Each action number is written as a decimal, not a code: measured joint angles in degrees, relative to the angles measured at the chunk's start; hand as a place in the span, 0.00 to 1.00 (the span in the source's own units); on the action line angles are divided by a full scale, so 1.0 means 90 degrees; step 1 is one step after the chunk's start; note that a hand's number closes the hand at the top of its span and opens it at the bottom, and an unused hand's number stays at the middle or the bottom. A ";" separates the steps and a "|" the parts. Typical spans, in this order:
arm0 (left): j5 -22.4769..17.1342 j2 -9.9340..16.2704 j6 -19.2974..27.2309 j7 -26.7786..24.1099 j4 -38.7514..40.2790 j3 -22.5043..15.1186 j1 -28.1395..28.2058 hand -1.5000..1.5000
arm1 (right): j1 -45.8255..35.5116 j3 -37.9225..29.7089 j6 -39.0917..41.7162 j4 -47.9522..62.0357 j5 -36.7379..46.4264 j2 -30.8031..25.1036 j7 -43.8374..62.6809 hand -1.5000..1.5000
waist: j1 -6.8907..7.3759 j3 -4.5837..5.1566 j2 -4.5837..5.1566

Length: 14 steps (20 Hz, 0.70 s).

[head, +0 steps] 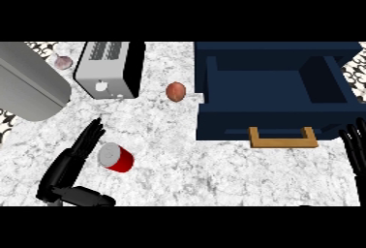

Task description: Pick up the can, place it into the drawer and close the drawer

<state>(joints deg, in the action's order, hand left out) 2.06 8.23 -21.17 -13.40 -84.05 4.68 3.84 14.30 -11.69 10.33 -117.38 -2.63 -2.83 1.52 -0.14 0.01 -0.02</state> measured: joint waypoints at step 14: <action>0.0326 0.0237 -0.0148 -0.1078 0.1391 0.0268 -0.0195 0.00 | 0.0183 0.0074 0.0018 -0.0162 0.0167 0.0155 -0.0076 0.00 | -0.0003 -0.0002 -0.0001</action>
<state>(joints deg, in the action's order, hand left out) 4.99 10.36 -22.50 -23.10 -71.53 7.10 2.09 15.94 -11.02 10.49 -118.83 -1.13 -1.43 0.83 -0.16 0.00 -0.03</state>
